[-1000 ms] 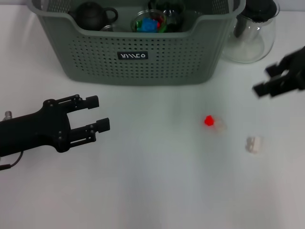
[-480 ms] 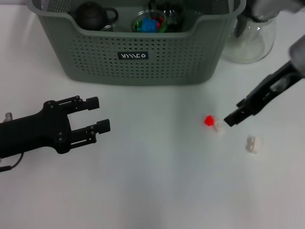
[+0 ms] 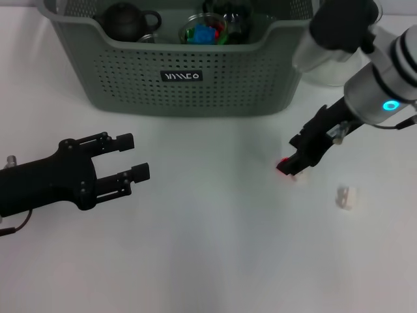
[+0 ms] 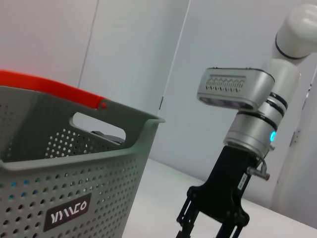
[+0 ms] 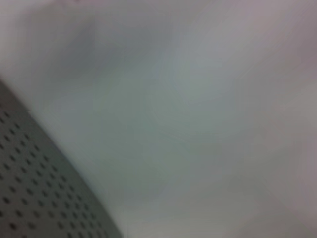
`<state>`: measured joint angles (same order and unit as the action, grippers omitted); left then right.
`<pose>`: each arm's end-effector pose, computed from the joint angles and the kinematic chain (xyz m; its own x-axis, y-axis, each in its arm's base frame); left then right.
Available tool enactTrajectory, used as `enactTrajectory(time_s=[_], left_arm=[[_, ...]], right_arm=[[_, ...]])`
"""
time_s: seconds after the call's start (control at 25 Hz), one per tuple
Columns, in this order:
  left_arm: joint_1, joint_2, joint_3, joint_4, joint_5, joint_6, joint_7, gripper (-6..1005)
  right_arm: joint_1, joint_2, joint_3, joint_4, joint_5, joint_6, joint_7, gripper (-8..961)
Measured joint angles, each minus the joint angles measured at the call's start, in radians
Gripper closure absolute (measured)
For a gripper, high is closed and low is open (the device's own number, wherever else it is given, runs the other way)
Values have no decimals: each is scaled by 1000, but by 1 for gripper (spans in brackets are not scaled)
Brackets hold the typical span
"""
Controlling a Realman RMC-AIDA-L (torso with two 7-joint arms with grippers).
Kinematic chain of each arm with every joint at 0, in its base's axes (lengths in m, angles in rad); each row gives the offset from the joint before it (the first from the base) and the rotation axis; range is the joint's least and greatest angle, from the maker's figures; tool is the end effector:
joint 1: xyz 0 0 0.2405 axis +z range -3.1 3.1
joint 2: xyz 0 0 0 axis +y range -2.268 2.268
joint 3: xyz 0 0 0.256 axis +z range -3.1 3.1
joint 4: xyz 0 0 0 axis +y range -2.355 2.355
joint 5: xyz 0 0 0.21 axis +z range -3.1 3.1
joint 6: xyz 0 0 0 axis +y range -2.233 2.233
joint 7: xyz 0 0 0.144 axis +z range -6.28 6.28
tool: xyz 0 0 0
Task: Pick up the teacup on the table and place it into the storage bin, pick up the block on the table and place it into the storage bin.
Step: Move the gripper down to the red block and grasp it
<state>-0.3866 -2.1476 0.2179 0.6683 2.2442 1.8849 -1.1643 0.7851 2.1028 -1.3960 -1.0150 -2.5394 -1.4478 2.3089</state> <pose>-0.3042 0.2450 0.0109 0.6784 0.3181 0.6623 0.5107 -0.8522 -0.1137 0.1685 0.3711 -0.0501 0.8279 -0.4586 0.3230 -0.3906 -0.8846 -0.2550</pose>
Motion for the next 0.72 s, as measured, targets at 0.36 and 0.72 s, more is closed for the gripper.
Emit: enactTrajectory(time_s=[0.36,0.72], left_arm=[[-2,0,0,-9,0,-21,0,313],[-5,0,0,-12,0,-45,0,313]], right_arm=[[-1,0,-58,76,48,109,-102,328],[11,0,-70,124,68,140,-132,329]])
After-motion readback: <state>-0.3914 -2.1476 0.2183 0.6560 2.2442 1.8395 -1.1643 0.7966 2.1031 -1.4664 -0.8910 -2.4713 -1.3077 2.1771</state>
